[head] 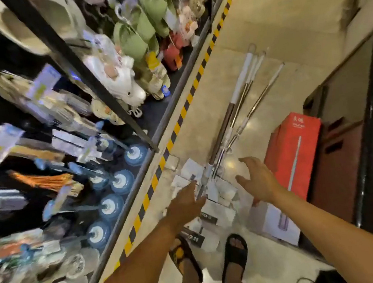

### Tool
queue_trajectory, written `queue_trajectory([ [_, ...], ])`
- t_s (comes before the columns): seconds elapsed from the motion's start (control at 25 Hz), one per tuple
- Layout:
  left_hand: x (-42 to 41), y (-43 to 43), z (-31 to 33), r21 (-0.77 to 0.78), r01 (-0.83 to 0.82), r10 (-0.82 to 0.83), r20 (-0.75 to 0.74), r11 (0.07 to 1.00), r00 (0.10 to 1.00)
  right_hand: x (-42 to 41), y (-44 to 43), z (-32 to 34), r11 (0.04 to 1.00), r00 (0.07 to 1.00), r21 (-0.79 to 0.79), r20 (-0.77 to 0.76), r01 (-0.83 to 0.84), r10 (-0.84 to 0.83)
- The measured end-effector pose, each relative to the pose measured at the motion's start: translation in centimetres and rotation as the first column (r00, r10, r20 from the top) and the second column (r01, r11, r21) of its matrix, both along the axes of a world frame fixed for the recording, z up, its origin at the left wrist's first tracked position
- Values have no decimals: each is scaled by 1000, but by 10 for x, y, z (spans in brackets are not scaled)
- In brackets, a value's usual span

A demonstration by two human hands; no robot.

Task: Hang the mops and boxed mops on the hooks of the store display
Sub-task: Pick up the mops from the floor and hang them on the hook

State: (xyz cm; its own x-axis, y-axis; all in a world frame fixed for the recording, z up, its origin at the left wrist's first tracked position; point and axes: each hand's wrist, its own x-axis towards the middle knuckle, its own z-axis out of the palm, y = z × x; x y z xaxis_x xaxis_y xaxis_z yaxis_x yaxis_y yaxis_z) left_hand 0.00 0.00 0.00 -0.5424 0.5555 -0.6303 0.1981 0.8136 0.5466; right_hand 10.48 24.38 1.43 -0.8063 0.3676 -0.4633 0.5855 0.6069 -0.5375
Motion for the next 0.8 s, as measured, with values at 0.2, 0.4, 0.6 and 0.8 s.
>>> queue_trajectory([
  [0.2, -50, 35, -100, 29, -26, 21, 158, 999, 987, -39, -1, -81, 988, 994, -107, 16, 112, -111],
  [0.4, -82, 68, -172, -26, 63, -58, 166, 998, 984, -49, -9, -131, 959, 972, -167, -4, 231, -235],
  [0.6, -117, 123, -207, 26, -16, 12, 139, 1000, 990, -50, -4, -160, 943, 955, -172, -36, 284, -294],
  [0.8, -126, 161, -224, 134, -57, 21, 255, 989, 967, -52, 3, -166, 911, 925, -191, -27, 366, -378],
])
